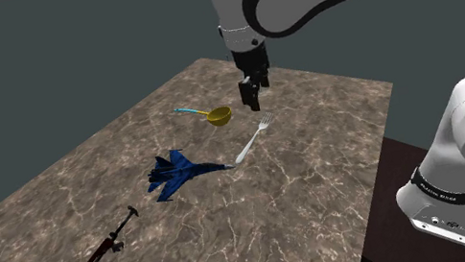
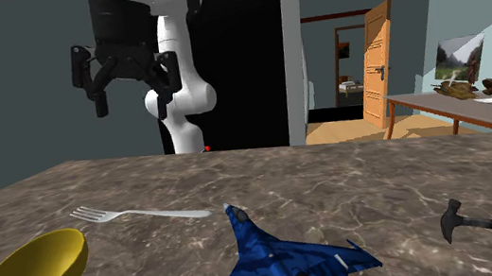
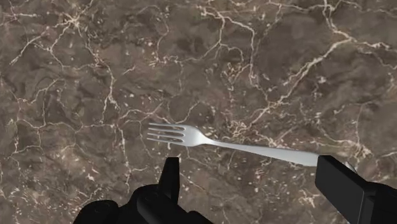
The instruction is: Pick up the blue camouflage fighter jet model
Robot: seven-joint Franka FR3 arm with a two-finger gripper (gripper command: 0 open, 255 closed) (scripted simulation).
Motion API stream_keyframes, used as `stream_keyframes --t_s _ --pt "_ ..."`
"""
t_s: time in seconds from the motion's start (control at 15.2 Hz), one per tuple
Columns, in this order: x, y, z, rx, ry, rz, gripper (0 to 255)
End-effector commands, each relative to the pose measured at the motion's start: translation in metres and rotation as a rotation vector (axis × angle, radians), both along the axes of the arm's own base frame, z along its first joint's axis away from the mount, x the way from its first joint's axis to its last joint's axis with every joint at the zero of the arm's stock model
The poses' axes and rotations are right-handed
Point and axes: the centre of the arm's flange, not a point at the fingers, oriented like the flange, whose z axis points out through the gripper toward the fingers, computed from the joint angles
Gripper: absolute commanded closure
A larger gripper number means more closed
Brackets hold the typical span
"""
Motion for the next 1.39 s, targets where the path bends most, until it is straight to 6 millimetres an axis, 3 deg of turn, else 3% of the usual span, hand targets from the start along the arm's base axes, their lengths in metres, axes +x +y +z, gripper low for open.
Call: stream_keyframes --t_s 0.0,1.12,1.32 --pt "0.011 0.022 -0.011 -0.007 0.005 0.022 0" --pt "0.081 0.223 -0.107 -0.074 0.05 0.206 0" --pt "0.081 0.223 -0.122 -0.074 0.05 0.206 0"
